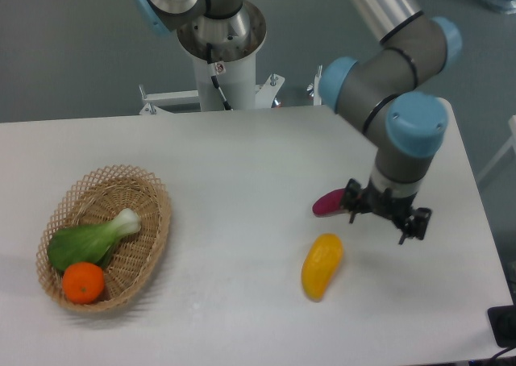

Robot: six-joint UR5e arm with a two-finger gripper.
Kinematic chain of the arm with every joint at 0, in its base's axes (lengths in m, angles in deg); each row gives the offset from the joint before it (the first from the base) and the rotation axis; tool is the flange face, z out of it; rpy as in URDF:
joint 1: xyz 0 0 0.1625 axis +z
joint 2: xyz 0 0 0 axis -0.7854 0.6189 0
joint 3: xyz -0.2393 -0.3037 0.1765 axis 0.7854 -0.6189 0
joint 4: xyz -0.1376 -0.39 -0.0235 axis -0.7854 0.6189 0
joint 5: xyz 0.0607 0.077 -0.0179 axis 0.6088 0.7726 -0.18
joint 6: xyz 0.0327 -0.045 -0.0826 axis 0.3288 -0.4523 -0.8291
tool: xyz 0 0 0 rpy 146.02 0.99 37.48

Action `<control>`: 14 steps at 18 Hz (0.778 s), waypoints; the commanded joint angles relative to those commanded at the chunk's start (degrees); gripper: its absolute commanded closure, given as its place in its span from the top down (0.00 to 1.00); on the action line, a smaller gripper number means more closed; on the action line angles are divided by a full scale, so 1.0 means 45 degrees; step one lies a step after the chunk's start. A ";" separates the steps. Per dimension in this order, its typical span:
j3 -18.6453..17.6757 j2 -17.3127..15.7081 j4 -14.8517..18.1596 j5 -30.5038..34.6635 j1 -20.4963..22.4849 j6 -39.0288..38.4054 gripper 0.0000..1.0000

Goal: Pick up the orange from the basket
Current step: 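Move the gripper across the table toward the wicker basket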

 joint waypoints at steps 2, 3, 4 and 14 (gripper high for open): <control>0.0000 0.0059 -0.0100 -0.0020 -0.0371 -0.1133 1.00; 0.0000 0.0059 -0.0101 -0.0078 -0.0740 -0.1738 1.00; -0.0039 0.0020 -0.0081 -0.0078 -0.1111 -0.2266 1.00; 0.0136 -0.0078 -0.0140 -0.0311 -0.4257 -0.5763 1.00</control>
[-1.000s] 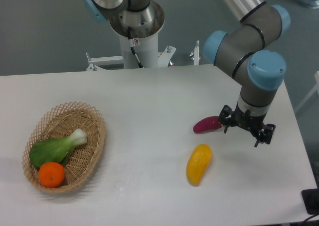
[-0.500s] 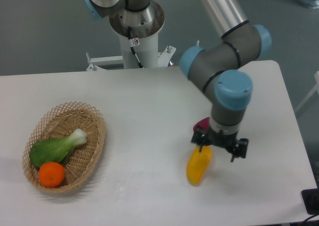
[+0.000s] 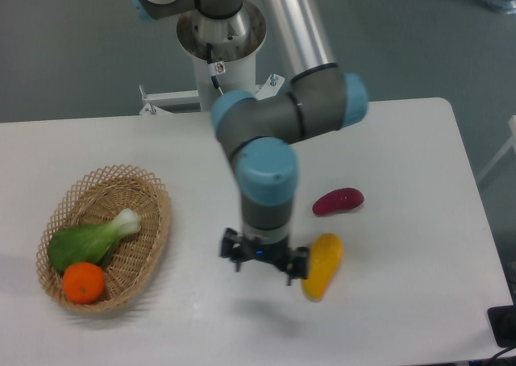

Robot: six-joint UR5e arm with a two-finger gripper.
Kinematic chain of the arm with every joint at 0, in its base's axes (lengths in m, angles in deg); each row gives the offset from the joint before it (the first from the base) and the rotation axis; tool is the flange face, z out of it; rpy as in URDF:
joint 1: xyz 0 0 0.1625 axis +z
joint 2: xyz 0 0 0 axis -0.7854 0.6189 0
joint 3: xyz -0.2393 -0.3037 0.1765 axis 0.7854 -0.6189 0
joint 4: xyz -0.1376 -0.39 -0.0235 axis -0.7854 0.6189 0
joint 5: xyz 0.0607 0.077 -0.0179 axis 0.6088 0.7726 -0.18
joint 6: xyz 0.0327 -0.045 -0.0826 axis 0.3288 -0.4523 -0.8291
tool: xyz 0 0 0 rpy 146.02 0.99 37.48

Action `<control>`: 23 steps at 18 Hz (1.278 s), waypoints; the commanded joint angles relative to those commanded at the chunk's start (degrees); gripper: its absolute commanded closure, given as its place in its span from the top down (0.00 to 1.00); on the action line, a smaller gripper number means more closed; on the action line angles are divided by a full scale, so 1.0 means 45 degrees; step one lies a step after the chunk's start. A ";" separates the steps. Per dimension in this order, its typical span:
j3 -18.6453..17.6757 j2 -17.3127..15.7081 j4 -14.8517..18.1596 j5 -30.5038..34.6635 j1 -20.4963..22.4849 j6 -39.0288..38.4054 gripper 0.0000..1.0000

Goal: Pick up the orange from the basket
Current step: 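Move the gripper across the table toward the wicker basket, then lower the open gripper over the orange in the basket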

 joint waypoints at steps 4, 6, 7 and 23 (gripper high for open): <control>0.0137 0.0039 0.0000 -0.0587 -0.1133 -0.1718 1.00; 0.0137 0.0059 0.0000 -0.0607 -0.1795 -0.2909 1.00; 0.0118 0.0078 0.0000 -0.0607 -0.2051 -0.3147 1.00; -0.0077 0.1230 -0.0996 -0.0529 -0.4319 -0.5317 1.00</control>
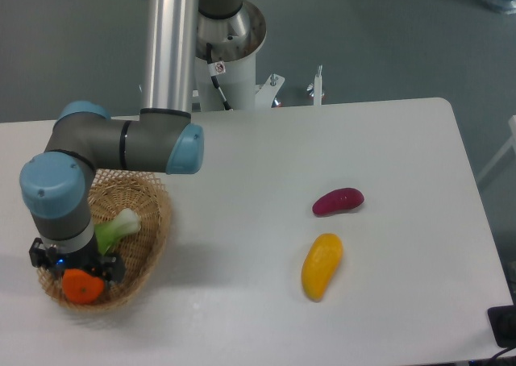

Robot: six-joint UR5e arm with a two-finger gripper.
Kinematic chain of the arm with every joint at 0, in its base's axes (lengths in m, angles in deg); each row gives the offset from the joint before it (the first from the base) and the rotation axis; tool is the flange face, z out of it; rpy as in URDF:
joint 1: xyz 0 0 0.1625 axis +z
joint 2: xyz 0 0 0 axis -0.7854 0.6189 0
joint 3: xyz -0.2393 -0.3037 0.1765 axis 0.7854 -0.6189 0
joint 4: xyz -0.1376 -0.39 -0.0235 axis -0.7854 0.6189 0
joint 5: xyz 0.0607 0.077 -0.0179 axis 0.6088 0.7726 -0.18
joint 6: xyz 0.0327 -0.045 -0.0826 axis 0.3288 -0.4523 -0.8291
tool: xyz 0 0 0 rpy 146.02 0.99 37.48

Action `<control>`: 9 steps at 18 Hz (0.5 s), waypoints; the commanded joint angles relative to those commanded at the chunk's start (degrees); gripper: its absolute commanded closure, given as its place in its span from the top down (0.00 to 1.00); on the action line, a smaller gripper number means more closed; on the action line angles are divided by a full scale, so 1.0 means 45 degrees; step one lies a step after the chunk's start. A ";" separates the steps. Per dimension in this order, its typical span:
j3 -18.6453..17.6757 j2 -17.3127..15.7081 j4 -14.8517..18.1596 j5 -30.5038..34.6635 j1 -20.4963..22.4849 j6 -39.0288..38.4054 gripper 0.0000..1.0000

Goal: Pick up the orange from the basket
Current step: 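Lower the open gripper over the orange in the basket, then close the gripper around the orange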

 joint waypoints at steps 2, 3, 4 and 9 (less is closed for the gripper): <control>0.0000 0.0117 0.0000 0.0020 0.0000 0.0000 1.00; 0.0000 0.0156 0.0000 0.0020 -0.0020 -0.0019 1.00; -0.0020 0.0176 0.0000 0.0039 -0.0020 -0.0020 1.00; -0.0059 0.0429 0.0000 0.0215 -0.0117 -0.0059 1.00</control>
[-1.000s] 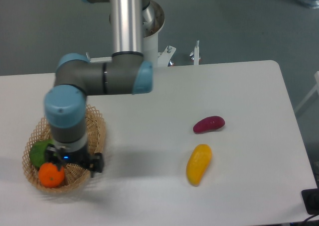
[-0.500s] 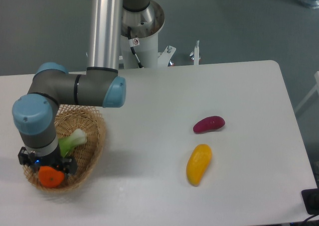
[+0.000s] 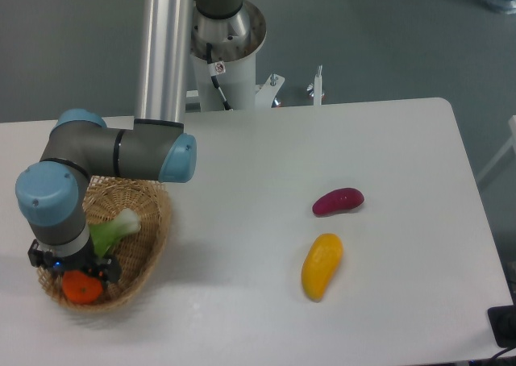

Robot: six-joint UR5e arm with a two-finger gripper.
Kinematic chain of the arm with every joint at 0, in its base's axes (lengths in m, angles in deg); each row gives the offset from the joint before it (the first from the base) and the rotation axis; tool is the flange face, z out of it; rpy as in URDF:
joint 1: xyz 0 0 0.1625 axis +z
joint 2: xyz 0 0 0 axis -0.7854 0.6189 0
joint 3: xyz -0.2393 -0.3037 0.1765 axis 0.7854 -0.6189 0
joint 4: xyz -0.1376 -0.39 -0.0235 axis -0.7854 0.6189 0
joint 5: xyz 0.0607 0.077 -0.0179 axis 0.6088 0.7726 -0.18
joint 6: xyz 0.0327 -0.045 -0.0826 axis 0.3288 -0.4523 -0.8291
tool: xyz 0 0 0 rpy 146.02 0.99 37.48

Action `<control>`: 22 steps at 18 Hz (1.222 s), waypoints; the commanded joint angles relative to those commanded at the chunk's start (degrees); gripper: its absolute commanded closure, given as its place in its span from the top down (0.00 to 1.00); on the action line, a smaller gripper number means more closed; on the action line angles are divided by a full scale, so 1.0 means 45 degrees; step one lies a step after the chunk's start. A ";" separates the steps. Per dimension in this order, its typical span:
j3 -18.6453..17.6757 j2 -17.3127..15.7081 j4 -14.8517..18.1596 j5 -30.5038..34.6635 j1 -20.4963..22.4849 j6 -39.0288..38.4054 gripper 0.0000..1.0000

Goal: Pick up the orange from the basket
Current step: 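Close the gripper around the orange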

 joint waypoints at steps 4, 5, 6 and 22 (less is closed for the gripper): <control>0.0000 0.0118 0.0000 -0.0019 -0.0020 0.0019 1.00; 0.0000 0.0137 0.0000 -0.0020 -0.0020 0.0039 1.00; 0.0019 0.0176 0.0000 -0.0020 -0.0020 0.0058 1.00; -0.0039 -0.0799 0.0156 -0.0468 0.0058 0.0039 0.55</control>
